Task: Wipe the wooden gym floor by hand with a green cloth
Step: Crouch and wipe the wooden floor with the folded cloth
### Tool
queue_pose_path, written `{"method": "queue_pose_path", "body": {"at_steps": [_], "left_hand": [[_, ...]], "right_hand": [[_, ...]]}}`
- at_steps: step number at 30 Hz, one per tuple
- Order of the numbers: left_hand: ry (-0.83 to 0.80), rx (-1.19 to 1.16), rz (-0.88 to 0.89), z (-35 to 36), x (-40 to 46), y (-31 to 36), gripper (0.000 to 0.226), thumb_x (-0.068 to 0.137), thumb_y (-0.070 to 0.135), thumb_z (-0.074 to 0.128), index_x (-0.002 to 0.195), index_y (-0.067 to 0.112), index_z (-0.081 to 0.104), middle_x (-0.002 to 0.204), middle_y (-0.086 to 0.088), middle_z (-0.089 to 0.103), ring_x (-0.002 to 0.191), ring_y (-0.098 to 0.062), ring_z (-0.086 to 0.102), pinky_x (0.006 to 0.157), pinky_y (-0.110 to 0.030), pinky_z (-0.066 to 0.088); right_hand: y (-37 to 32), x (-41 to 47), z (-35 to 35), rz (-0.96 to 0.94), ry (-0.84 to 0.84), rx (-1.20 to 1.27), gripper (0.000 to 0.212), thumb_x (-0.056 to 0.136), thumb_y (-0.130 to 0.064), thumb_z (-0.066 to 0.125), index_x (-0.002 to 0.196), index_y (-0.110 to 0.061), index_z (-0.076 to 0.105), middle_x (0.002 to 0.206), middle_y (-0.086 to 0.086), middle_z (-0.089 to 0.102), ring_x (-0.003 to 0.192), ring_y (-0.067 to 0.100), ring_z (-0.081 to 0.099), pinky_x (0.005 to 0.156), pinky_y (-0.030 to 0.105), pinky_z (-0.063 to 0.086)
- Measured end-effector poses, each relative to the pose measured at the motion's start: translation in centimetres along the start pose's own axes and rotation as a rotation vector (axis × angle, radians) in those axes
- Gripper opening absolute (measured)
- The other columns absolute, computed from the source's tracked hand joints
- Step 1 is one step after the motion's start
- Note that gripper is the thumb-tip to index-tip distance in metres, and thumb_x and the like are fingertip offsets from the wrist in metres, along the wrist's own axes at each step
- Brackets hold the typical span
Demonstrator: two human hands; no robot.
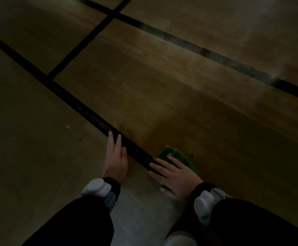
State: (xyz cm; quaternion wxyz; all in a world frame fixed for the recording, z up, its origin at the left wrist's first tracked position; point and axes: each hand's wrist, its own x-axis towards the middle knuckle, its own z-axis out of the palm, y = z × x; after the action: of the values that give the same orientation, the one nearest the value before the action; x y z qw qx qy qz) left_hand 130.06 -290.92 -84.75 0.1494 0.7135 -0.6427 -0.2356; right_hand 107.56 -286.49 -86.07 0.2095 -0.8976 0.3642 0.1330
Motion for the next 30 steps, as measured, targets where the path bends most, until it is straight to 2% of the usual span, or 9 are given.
{"method": "queue_pose_path", "body": {"at_steps": [3,5,7,11,17,22,24,27,30], "left_hand": [[0.000,-0.052,0.001,-0.2,0.5,0.3,0.048,0.101,0.016,0.037,0.148,0.009,0.028,0.160,-0.005,0.002,0.147,-0.018,0.007,0.115,-0.025,0.014],[0.003,-0.089,0.001,-0.1,0.6,0.6,0.048,0.101,0.017,0.036,0.148,0.011,0.027,0.160,-0.003,0.001,0.146,-0.013,0.006,0.114,-0.022,0.014],[-0.007,-0.114,-0.004,0.0,0.4,1.0,0.048,0.102,0.018,0.035,0.149,0.012,0.026,0.160,-0.002,0.000,0.143,-0.006,0.005,0.111,-0.018,0.013],[0.017,-0.148,0.007,0.5,-0.2,1.6,0.047,0.101,0.016,0.036,0.147,0.012,0.029,0.160,-0.002,0.004,0.135,0.001,0.008,0.106,-0.013,0.016],[0.020,-0.201,0.019,0.6,0.3,3.2,0.047,0.101,0.017,0.036,0.148,0.013,0.029,0.160,-0.001,0.002,0.139,-0.002,0.010,0.105,-0.011,0.017],[-0.013,-0.203,0.052,0.5,0.8,5.5,0.048,0.102,0.025,0.033,0.149,0.018,0.027,0.160,0.000,0.000,0.145,-0.015,0.015,0.106,-0.022,0.025],[-0.011,-0.181,0.076,0.7,0.6,6.2,0.048,0.102,0.026,0.033,0.148,0.018,0.027,0.160,0.000,0.001,0.145,-0.016,0.016,0.104,-0.022,0.025],[-0.022,-0.181,0.093,1.0,0.3,6.8,0.048,0.101,0.025,0.034,0.148,0.016,0.029,0.160,-0.001,0.001,0.145,-0.016,0.017,0.104,-0.018,0.024],[-0.038,-0.181,0.089,1.4,0.0,7.1,0.048,0.101,0.025,0.035,0.148,0.016,0.030,0.160,-0.001,0.001,0.145,-0.016,0.016,0.105,-0.019,0.024]], "right_hand": [[2.0,0.4,-0.6,0.045,-0.003,-0.082,0.054,0.090,-0.048,0.029,0.142,-0.033,0.037,0.153,-0.002,0.034,0.141,0.027,0.030,0.113,0.053,0.004],[4.5,0.3,-2.0,0.195,0.093,-0.039,0.055,0.094,-0.049,0.018,0.148,-0.041,0.011,0.158,-0.005,-0.003,0.147,0.030,0.003,0.109,0.056,-0.016],[6.9,-0.1,-3.2,0.444,0.109,0.025,0.056,0.096,-0.054,0.014,0.145,-0.048,-0.012,0.148,-0.008,-0.031,0.144,0.029,-0.020,0.104,0.059,-0.023],[7.8,0.0,-4.3,0.627,0.032,0.128,0.058,0.097,-0.056,0.016,0.146,-0.047,-0.014,0.155,-0.004,-0.027,0.143,0.029,-0.024,0.107,0.063,-0.017],[0.4,0.6,-2.7,0.289,-0.026,0.090,0.061,0.099,-0.051,0.021,0.150,-0.038,-0.011,0.152,-0.004,-0.031,0.138,0.026,-0.031,0.098,0.056,-0.029],[-3.9,0.5,0.4,0.007,-0.036,0.127,0.064,0.099,-0.040,0.034,0.152,-0.035,-0.001,0.157,-0.003,-0.023,0.137,0.025,-0.032,0.097,0.049,-0.040],[-3.3,0.1,0.3,-0.045,-0.029,0.152,0.067,0.097,-0.036,0.040,0.152,-0.033,0.002,0.158,-0.002,-0.020,0.136,0.022,-0.031,0.102,0.048,-0.036],[-2.1,-0.9,-0.6,-0.018,-0.027,0.193,0.067,0.098,-0.028,0.044,0.153,-0.018,0.006,0.159,0.002,-0.017,0.142,0.017,-0.019,0.116,0.044,-0.016],[-1.4,-2.0,0.5,0.062,0.037,0.178,0.057,0.092,-0.040,0.035,0.142,-0.013,0.045,0.155,0.007,0.028,0.141,0.019,0.016,0.113,0.045,0.027]]}}
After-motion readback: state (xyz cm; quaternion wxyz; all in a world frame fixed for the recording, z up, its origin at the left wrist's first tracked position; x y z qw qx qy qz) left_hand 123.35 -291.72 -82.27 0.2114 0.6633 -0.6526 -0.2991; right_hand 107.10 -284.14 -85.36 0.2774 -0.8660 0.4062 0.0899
